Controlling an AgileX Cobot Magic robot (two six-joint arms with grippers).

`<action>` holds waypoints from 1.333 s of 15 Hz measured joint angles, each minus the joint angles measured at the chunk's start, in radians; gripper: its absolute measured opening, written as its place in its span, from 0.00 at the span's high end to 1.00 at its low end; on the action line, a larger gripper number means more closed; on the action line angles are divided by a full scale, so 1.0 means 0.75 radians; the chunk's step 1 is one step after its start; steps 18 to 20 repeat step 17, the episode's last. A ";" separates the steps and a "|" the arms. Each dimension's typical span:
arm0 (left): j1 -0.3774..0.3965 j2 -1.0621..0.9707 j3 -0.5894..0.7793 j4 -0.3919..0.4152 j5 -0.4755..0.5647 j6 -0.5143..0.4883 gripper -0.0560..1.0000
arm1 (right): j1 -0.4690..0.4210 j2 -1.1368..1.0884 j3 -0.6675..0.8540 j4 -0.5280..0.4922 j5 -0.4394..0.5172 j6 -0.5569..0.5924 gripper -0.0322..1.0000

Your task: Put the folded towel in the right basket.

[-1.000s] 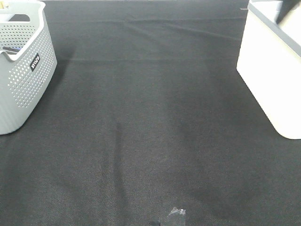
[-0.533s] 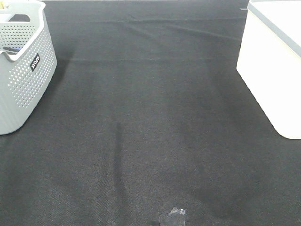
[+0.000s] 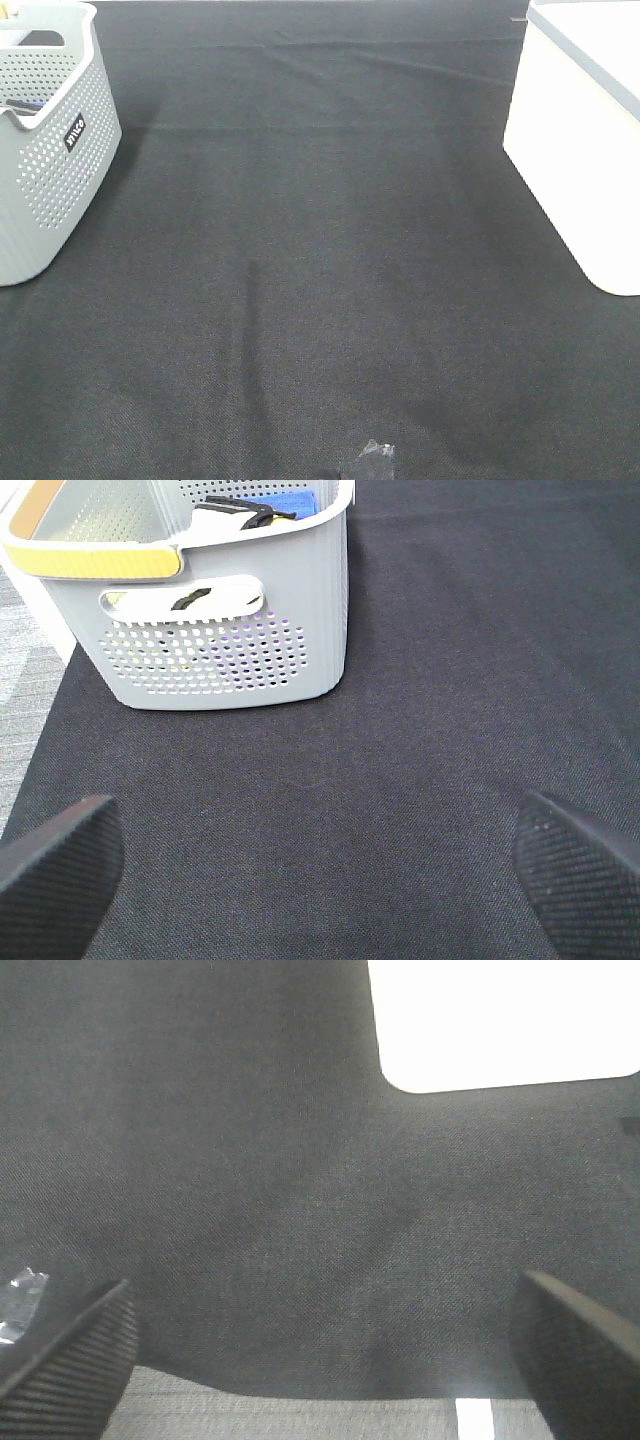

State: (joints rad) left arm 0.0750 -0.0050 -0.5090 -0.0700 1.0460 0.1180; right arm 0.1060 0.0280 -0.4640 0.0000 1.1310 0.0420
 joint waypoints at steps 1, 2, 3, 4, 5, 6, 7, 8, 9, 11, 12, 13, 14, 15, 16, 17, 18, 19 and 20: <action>0.000 0.000 0.000 0.000 0.000 0.000 0.01 | 0.000 -0.032 0.003 0.015 -0.015 -0.001 0.03; 0.000 0.000 0.000 0.000 0.000 0.000 0.01 | 0.000 -0.041 0.004 0.017 -0.019 -0.005 0.03; 0.000 0.000 0.000 0.000 0.000 0.000 0.01 | 0.000 -0.041 0.004 0.017 -0.019 -0.005 0.03; 0.000 0.000 0.000 0.000 0.000 0.000 0.01 | 0.000 -0.041 0.005 0.021 -0.020 -0.008 0.03; 0.000 0.000 0.000 0.000 0.000 0.000 0.01 | 0.000 -0.041 0.005 0.021 -0.020 -0.009 0.03; 0.000 0.000 0.000 0.000 0.000 0.000 0.01 | 0.000 -0.041 0.007 0.021 -0.021 -0.009 0.03; 0.000 0.000 0.000 0.000 0.000 0.000 0.01 | 0.000 -0.041 0.009 0.021 -0.021 -0.009 0.03; 0.000 0.000 0.000 0.000 0.000 0.000 0.01 | 0.000 -0.041 0.009 0.021 -0.021 -0.009 0.03; 0.000 0.000 0.000 0.000 0.000 0.000 0.01 | -0.001 -0.041 0.009 0.021 -0.021 -0.009 0.03; 0.000 0.000 0.000 0.000 0.000 0.000 0.01 | -0.067 -0.041 0.009 0.021 -0.021 -0.009 0.03; 0.000 0.000 0.000 0.000 0.000 0.000 0.01 | -0.084 -0.041 0.009 0.021 -0.021 -0.009 0.03; 0.000 0.000 0.000 0.000 0.000 0.000 0.01 | -0.088 -0.041 0.009 0.023 -0.021 -0.009 0.03; 0.000 0.000 0.000 0.000 0.000 0.000 0.01 | -0.091 -0.041 0.009 0.023 -0.021 -0.009 0.03; 0.000 0.000 0.000 0.000 0.000 0.000 0.01 | -0.091 -0.041 0.009 0.023 -0.021 -0.009 0.03; 0.000 0.000 0.000 0.000 0.000 0.000 0.01 | -0.093 -0.041 0.009 0.023 -0.021 -0.009 0.03; 0.000 0.000 0.000 0.000 0.000 0.000 0.01 | -0.093 -0.041 0.009 0.023 -0.021 -0.009 0.03; 0.000 0.000 0.000 0.000 0.000 0.000 0.01 | -0.093 -0.041 0.009 0.023 -0.021 -0.009 0.03; 0.000 0.000 0.000 0.000 0.000 0.000 0.01 | -0.093 -0.041 0.009 0.023 -0.021 -0.009 0.03; 0.000 0.000 0.000 0.000 0.000 0.000 0.01 | -0.093 -0.041 0.009 0.023 -0.021 -0.009 0.03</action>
